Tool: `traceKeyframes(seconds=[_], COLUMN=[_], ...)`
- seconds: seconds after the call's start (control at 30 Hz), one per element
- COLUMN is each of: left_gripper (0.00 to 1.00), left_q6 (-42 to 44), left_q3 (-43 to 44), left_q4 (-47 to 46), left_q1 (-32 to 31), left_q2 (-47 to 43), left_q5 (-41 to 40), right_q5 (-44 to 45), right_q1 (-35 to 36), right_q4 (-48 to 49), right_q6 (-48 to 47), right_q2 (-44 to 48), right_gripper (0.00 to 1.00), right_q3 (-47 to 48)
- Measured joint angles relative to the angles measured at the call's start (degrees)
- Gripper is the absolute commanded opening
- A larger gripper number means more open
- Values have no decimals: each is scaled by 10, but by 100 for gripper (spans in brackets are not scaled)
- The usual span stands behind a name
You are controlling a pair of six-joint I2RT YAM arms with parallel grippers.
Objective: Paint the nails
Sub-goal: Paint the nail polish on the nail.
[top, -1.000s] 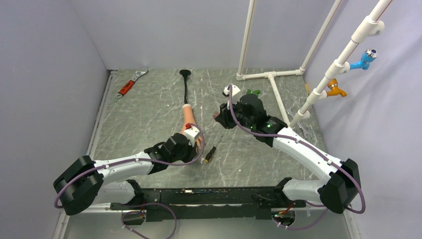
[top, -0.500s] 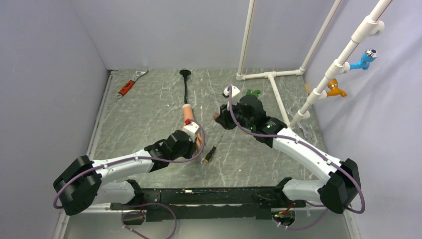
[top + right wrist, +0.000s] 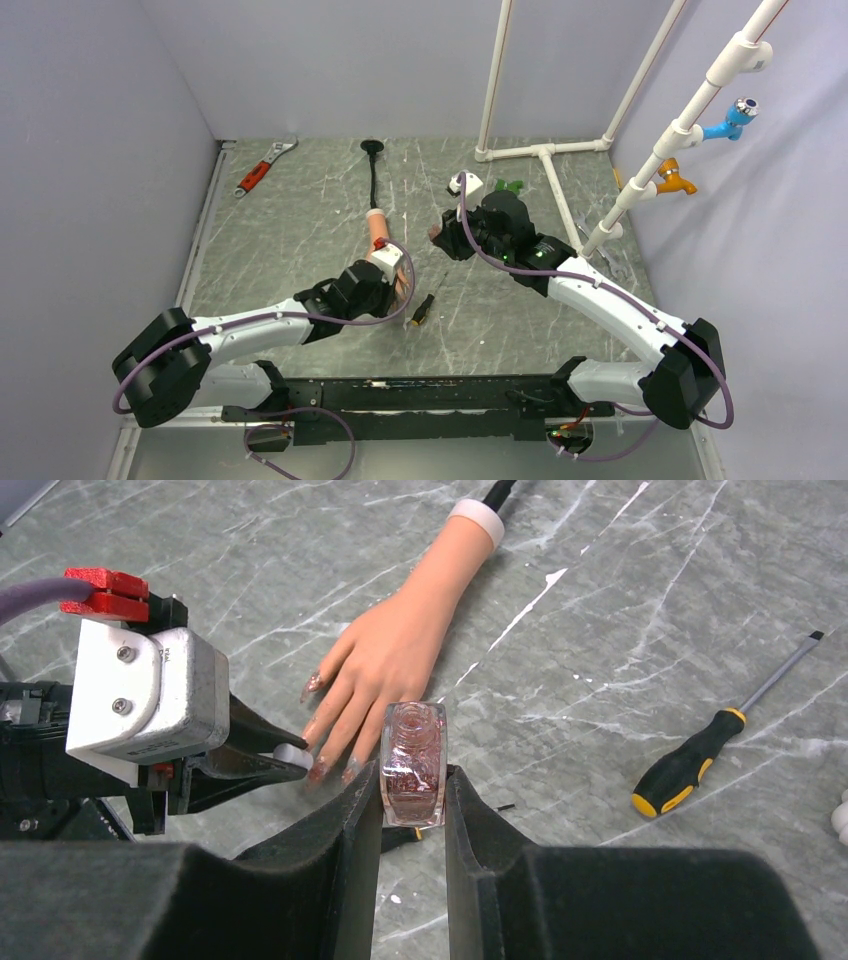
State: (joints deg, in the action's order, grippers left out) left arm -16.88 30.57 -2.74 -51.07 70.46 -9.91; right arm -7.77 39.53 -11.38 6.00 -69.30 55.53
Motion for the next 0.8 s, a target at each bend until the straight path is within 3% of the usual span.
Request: traceKeyframes(seconds=[0.8], left_gripper=[0], left_q6=[-24], left_q3=[-31], left_q4=[-29], left_q1=[0], left_q2=[-1], left_q5=[31], right_q5=[0], right_q1=[0], right_q4=[3], right_q6=[0], right_q2=[0], right_gripper=[0], right_q3=[0])
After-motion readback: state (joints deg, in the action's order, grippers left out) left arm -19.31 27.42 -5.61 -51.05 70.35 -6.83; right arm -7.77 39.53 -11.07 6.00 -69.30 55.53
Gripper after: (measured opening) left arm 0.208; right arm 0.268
